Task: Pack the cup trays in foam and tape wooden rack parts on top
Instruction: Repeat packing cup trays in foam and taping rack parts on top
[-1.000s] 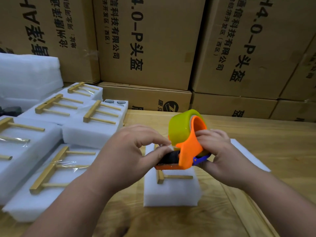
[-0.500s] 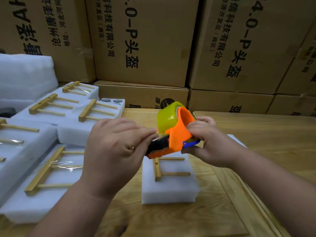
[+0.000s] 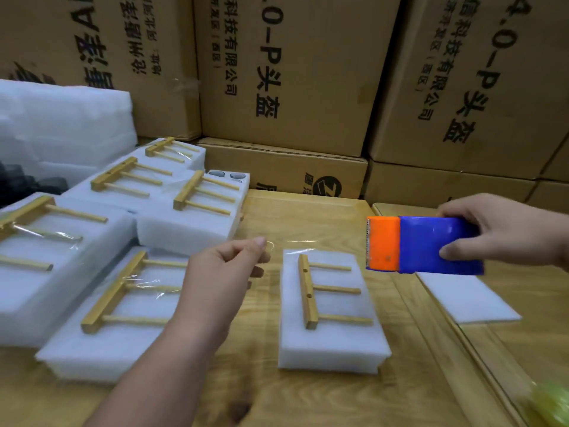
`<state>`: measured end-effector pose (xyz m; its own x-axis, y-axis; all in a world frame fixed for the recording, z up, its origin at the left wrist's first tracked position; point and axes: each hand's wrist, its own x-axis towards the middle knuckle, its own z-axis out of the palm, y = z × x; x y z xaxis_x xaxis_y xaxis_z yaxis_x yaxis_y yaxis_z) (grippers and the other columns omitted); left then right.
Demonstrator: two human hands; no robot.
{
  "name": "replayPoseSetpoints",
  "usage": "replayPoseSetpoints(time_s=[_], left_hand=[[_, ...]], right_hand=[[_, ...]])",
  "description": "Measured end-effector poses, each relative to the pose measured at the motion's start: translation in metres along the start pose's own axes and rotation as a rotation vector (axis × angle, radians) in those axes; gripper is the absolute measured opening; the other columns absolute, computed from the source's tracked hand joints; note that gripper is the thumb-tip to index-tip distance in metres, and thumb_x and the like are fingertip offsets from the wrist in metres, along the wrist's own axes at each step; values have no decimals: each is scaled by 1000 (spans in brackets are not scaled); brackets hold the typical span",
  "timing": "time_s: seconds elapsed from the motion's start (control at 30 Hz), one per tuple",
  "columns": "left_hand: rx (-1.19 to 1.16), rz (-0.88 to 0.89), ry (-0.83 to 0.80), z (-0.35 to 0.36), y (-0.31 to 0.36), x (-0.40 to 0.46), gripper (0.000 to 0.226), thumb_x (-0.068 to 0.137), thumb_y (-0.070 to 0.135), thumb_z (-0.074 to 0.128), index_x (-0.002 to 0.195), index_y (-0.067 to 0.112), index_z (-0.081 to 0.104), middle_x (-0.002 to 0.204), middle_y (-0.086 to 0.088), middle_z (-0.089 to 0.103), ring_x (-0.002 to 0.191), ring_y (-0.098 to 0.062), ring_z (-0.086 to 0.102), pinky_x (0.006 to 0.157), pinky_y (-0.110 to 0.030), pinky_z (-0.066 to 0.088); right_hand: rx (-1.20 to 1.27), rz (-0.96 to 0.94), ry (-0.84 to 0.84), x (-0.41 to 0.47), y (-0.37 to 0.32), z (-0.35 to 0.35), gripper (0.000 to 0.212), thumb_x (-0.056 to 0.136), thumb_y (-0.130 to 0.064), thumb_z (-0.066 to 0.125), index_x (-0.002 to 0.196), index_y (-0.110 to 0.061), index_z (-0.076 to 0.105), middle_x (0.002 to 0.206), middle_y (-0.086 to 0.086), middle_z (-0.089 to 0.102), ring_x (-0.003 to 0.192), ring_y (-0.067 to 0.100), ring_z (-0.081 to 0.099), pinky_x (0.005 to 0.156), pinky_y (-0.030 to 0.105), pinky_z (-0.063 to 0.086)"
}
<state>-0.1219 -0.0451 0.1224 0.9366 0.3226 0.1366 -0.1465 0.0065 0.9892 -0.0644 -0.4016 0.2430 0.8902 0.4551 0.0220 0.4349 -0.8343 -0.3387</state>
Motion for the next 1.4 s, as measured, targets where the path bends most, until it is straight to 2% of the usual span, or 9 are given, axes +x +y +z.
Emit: replayPoseSetpoints(time_s=[0.13, 0.27, 0.43, 0.53, 0.7, 0.93, 1.1, 1.27, 1.4], left_hand=[[-148, -205, 5, 8, -27, 6, 19, 89, 46, 72, 76, 35, 80, 79, 6, 77, 61, -5, 66, 60, -28, 48], [-211, -328, 21, 11, -46, 10, 25, 88, 49, 72, 75, 29, 81, 76, 6, 76, 56, -7, 62, 51, -22, 46], [-237, -501, 61, 15, -68, 12, 31, 90, 46, 72, 80, 16, 76, 68, 9, 72, 46, -5, 58, 42, -18, 39], [-209, -554, 48, 15, -80, 12, 28, 91, 43, 72, 86, 15, 75, 68, 8, 73, 44, -5, 58, 40, -18, 38], [-202, -610, 54, 18, -84, 19, 25, 92, 38, 72, 88, 14, 74, 65, 8, 73, 40, -5, 57, 36, -15, 34], [-97, -595, 31, 24, -90, 24, 28, 93, 33, 69, 73, 14, 71, 60, 2, 69, 38, -10, 54, 37, -16, 35], [78, -554, 25, 30, -93, 23, 40, 90, 34, 70, 58, 11, 70, 58, -9, 70, 43, -23, 60, 43, -28, 47], [385, -441, -60, 30, -90, 15, 47, 87, 45, 63, 60, 8, 72, 52, -5, 69, 47, -24, 68, 57, -36, 62], [435, -394, -72, 30, -88, 12, 40, 83, 46, 61, 67, 11, 75, 54, -4, 70, 50, -23, 69, 62, -44, 62]], right_hand=[[-53, 14, 3, 15, -13, -15, 46, 71, -69, 54, 77, -26, 68, 66, 2, 67, 60, 21, 63, 62, 45, 51], [-125, 5, 83, 33, -35, -23, 62, 83, -82, 43, 71, -28, 71, 59, 0, 64, 53, 17, 60, 57, 43, 48], [-142, 17, 6, 56, -69, -28, 49, 74, -84, 44, 74, -44, 73, 61, -10, 69, 55, 6, 66, 53, 28, 44], [-229, -2, -34, 72, -85, -29, 67, 65, -86, 42, 67, -26, 73, 62, -10, 69, 56, 6, 65, 54, 29, 44], [-323, -29, -72, 97, -103, -31, 71, 62, -87, 40, 72, -24, 72, 64, -15, 69, 57, 1, 65, 52, 24, 43], [-371, -34, -94, 115, -117, -34, 75, 58, -88, 39, 73, -23, 72, 64, -13, 69, 57, 1, 65, 51, 23, 44], [-385, 0, -129, 117, -121, -29, 74, 57, -87, 39, 76, -23, 72, 65, -14, 69, 58, 1, 65, 52, 21, 44], [-368, 29, -128, 112, -117, -24, 69, 61, -83, 42, 78, -24, 72, 66, -10, 70, 59, 1, 66, 51, 19, 44], [-347, 62, -125, 108, -109, -22, 68, 68, -81, 44, 83, -23, 74, 69, -9, 72, 63, 2, 68, 53, 19, 47]])
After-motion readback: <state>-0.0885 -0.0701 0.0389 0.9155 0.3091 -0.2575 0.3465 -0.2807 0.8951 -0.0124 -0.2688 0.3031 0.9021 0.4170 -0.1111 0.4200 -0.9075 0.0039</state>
